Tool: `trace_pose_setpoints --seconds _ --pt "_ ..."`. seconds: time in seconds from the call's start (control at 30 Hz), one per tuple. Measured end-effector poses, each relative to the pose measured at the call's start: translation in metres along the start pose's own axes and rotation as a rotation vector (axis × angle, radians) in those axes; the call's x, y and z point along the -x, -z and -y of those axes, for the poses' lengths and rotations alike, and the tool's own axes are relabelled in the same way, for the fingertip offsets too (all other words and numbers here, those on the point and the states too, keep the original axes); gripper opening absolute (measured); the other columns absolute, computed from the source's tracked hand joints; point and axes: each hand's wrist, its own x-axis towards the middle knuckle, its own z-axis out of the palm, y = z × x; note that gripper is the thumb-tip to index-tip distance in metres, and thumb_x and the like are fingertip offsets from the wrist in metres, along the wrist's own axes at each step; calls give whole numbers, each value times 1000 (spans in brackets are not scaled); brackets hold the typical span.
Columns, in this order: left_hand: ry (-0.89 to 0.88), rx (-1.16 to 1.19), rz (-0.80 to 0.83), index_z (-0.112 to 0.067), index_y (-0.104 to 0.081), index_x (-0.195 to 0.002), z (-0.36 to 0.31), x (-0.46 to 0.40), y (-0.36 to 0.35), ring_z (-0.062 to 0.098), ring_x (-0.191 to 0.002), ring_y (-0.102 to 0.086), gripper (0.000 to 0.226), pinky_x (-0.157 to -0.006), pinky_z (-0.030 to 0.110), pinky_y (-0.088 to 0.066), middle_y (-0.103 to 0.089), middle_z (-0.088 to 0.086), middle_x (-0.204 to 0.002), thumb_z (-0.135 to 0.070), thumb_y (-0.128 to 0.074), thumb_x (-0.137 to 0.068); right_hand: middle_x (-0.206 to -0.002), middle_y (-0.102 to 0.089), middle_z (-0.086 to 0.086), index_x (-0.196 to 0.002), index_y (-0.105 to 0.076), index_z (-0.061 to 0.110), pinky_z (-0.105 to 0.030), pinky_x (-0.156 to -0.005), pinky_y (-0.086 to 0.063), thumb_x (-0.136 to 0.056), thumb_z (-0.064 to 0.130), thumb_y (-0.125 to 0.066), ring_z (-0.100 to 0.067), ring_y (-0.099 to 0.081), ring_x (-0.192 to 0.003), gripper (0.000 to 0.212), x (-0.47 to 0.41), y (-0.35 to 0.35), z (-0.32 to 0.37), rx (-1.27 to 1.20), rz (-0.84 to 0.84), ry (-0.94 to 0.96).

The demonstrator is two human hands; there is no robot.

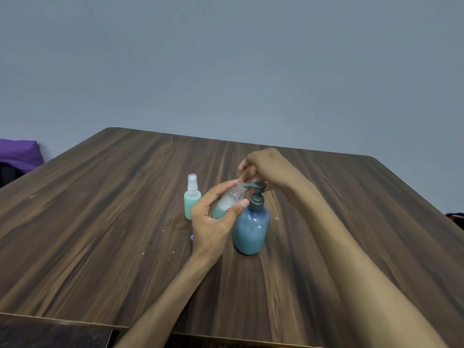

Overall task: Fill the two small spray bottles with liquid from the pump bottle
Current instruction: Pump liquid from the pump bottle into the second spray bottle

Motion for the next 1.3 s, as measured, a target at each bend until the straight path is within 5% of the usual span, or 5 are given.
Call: trace_pose_setpoints --seconds 0.1,0.27,0.4,0.93,1.3 --pt "-23 -14 11 -11 -75 -115 -1 1 -1 14 -107 -74 38 -91 21 -57 -78 -3 -115 5 -82 -81 -80 -80 -2 -84 -77 19 -37 -75 -60 -89 24 -48 -26 -75 -81 30 -12 -14 5 288 -55 11" --pt "-15 -37 6 -17 -76 -111 3 2 1 18 -105 -74 40 -94 33 -60 -79 -2 -110 4 -86 -79 -102 -75 -8 -93 -77 19 -43 -91 -53 -92 39 -37 -34 -67 -99 45 -5 -35 -9 376 -180 -26" --pt "-10 -3 23 -19 -74 -110 0 3 2 14 -106 -74 42 -93 26 -58 -78 -10 -111 9 -83 -79 -105 -76 -7 -89 -78 20 -47 -97 -54 -81 45 -28 -32 -68 -99 55 -4 -32 -2 382 -57 -69" --pt "11 30 22 -8 -74 -112 5 2 2 22 -106 -74 36 -91 28 -59 -78 4 -111 4 -83 -80 -110 -72 -11 -106 -74 14 -46 -97 -53 -89 41 -31 -34 -66 -100 53 -5 -35 -1 344 -102 -132" --pt "14 31 -8 -5 -72 -113 12 -1 5 29 -107 -73 36 -91 38 -61 -77 7 -110 -6 -83 -79 -105 -75 -10 -92 -76 17 -48 -97 -54 -76 42 -28 -35 -67 -95 57 -7 -38 5 366 -95 -99"
